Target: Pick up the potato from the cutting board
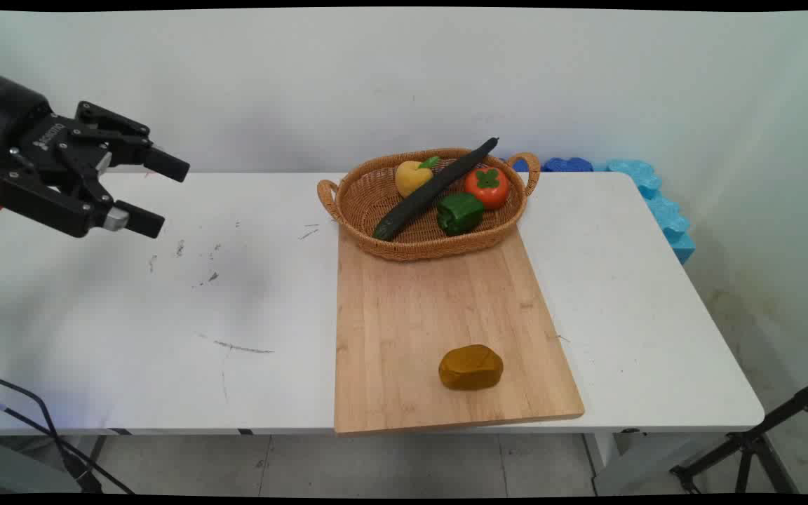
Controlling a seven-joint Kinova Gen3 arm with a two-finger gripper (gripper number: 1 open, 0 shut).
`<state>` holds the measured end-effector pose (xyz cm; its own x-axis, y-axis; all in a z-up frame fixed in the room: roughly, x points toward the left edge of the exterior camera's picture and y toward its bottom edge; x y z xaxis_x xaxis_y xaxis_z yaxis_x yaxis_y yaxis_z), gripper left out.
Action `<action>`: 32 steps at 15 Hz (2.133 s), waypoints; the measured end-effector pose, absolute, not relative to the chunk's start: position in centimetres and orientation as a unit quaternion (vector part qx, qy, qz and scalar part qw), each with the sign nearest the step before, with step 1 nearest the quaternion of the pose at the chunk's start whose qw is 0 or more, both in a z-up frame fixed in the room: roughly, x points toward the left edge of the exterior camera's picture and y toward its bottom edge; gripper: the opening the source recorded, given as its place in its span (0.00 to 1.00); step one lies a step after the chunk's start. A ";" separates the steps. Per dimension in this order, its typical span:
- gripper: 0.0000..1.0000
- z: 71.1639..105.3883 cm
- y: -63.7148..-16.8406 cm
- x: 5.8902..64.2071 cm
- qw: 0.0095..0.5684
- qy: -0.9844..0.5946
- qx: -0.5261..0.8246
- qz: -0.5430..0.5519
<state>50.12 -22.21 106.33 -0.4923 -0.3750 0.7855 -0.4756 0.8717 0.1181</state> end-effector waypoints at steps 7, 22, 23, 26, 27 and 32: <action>1.00 107.3 -23.4 46.9 0.435 -0.856 0.269 0.075; 1.00 102.2 -29.3 29.9 0.351 -0.862 0.357 0.076; 1.00 101.3 -29.6 28.4 0.341 -0.865 0.360 0.071; 1.00 98.9 -30.2 24.8 0.318 -0.872 0.366 0.060; 1.00 97.8 -30.4 23.5 0.310 -0.875 0.368 0.055; 1.00 93.0 -31.9 18.2 0.278 -0.887 0.367 0.047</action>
<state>18.19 -31.86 93.00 -0.5768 -0.6242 0.5270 -0.6760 0.7269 0.1211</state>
